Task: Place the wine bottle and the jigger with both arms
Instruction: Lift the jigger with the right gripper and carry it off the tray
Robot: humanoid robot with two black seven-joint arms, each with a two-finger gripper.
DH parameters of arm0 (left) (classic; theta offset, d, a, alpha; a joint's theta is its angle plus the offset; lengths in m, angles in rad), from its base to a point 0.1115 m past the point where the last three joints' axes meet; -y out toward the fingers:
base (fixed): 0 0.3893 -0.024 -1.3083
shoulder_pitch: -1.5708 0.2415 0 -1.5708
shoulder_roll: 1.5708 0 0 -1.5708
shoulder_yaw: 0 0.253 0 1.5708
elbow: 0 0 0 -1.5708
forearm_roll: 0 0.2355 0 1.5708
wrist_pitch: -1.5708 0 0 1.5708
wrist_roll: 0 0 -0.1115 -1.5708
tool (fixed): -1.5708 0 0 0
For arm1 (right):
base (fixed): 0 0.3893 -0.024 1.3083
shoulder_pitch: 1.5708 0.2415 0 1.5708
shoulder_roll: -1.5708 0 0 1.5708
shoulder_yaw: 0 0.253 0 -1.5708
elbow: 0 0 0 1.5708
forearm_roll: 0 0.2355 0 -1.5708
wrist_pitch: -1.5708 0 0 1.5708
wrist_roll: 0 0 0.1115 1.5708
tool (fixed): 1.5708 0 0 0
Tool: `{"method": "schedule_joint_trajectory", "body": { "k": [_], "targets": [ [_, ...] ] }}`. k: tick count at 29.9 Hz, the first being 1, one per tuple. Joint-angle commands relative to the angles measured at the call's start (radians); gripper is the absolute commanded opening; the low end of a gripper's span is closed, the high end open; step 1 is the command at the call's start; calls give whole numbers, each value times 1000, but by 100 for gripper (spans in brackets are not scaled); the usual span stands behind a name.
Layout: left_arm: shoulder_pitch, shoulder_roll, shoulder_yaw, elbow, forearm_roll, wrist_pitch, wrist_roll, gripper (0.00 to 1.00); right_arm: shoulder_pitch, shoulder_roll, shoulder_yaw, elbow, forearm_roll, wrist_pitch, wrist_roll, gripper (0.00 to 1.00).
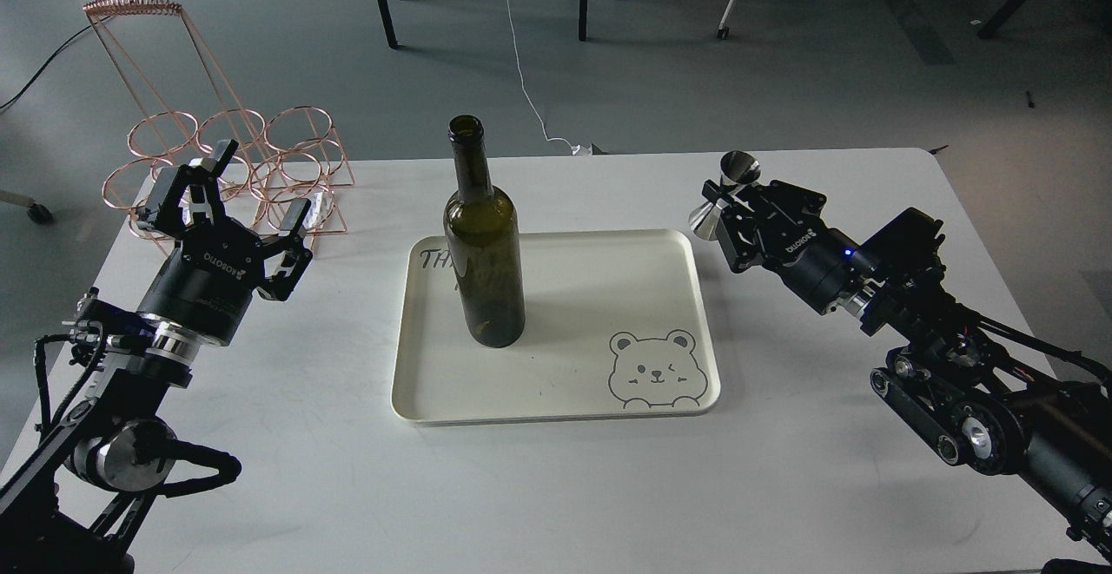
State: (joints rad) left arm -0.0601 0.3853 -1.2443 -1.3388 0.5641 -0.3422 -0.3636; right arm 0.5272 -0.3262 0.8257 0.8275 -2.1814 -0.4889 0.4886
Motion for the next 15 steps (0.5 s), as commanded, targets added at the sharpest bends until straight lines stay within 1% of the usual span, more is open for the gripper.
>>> {"method": "schedule_joint_trajectory", "body": {
  "k": [1, 4, 6, 11, 15],
  "targets": [
    [0, -2, 0, 0, 0, 0, 0, 98, -48, -57, 71, -5, 18, 0, 0, 22],
    [0, -9, 2, 0, 0, 0, 0, 98, -98, -83, 95, -14, 89, 0, 0, 22],
    [0, -11, 2, 0, 0, 0, 0, 98, -116, -102, 95, -51, 115, 0, 0, 22],
    [0, -11, 3, 0, 0, 0, 0, 98, -134, -103, 92, -152, 167, 0, 0, 22],
    [0, -13, 5, 0, 0, 0, 0, 98, -136, -99, 85, -198, 181, 0, 0, 22]
  ]
}}
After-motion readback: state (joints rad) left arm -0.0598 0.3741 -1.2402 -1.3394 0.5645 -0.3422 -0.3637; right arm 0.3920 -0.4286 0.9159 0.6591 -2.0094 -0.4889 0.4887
